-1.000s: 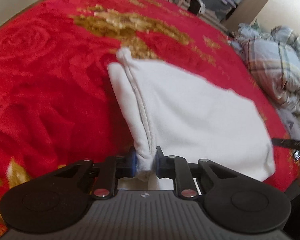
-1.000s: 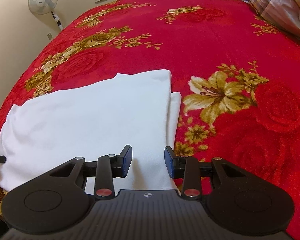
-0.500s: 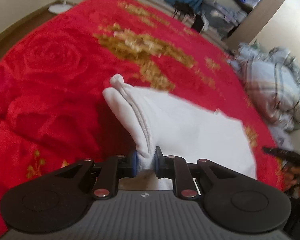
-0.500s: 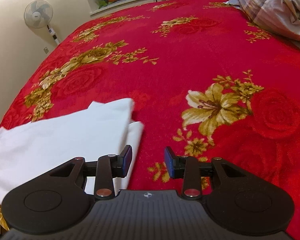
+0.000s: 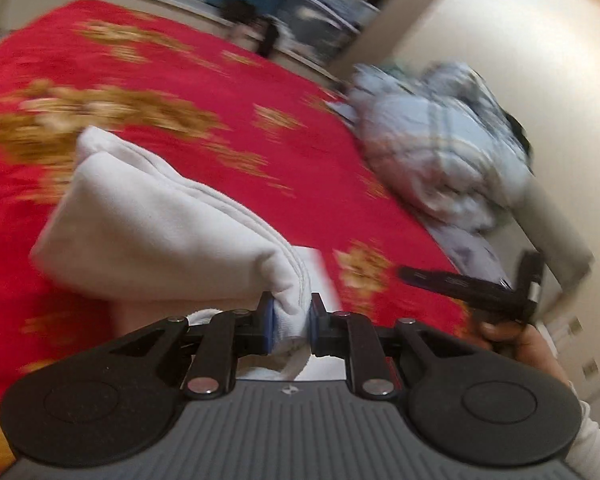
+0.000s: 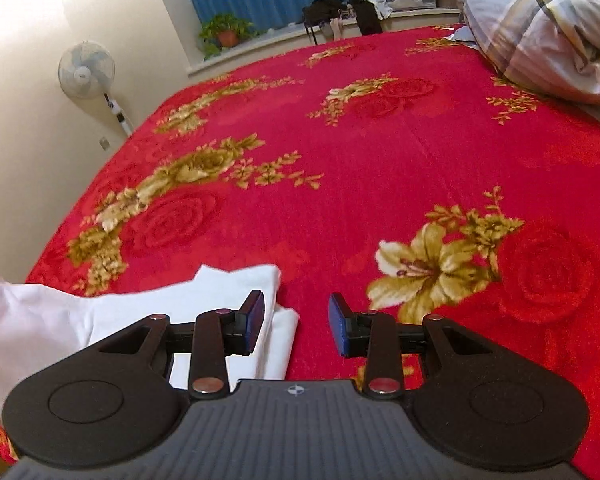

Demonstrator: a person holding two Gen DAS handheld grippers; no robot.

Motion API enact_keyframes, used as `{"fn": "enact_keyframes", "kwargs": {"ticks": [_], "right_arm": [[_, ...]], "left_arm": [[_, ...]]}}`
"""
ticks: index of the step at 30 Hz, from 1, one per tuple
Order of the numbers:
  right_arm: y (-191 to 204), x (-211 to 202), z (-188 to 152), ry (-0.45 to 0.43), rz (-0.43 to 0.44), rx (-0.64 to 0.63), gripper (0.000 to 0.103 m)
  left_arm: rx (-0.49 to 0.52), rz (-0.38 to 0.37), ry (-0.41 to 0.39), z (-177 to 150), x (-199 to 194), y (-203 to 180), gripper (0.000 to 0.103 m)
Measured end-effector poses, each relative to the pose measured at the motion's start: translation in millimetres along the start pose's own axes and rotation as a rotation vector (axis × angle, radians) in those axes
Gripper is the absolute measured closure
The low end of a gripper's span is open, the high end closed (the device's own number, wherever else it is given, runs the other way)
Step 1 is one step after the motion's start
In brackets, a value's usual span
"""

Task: Fold small clothes

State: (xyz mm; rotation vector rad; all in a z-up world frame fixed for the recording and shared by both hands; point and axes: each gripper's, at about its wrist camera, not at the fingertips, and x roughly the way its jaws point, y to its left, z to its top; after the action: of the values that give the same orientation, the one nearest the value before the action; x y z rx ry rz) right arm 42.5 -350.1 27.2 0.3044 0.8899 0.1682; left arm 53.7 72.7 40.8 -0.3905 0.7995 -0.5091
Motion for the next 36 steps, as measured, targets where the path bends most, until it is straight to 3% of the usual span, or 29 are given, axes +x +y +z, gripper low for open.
{"fn": "enact_keyframes", "kwargs": {"ticks": [5,6,8,12,19,22,26,29,33,34,35,36], "right_arm": [[-18,-5,7,-0.017,0.005,0.064,0.066],[-22,-5,8,-0.017,0.008,0.078,0.066],[-27,-6,8,-0.015,0.015,0.098,0.066],[-34,-5,6,-0.002,0.03,0.121,0.066],[-22,13,-6,0.122,0.158,0.102,0.066],[-2,22,-13,0.18,0.215,0.048,0.065],[23,38,-23,0.23,0.191,-0.038,0.06],[28,51,-25,0.239,0.157,-0.032,0.06],[33,66,-17,0.221,0.154,0.005,0.06],[32,67,-15,0.206,0.154,0.012,0.065],[32,68,-13,0.182,0.155,0.021,0.096],[30,66,-9,0.137,0.157,0.048,0.099]], "left_arm": [[0.04,-0.05,0.118,-19,102,-77,0.08],[0.04,-0.057,0.16,-26,120,-85,0.075],[0.064,-0.065,0.264,-38,146,-96,0.072],[0.086,-0.071,0.206,-37,125,-75,0.061],[0.157,0.093,0.165,-44,56,-15,0.061],[0.195,0.116,0.133,-55,52,-3,0.061],[0.152,0.127,0.118,-64,66,9,0.061],[0.181,0.134,0.115,-64,75,3,0.05],[0.253,0.192,0.146,-75,83,6,0.049],[0.267,0.202,0.145,-78,84,7,0.049],[0.279,0.212,0.141,-79,85,7,0.049],[0.286,0.213,0.139,-81,85,8,0.049]]}}
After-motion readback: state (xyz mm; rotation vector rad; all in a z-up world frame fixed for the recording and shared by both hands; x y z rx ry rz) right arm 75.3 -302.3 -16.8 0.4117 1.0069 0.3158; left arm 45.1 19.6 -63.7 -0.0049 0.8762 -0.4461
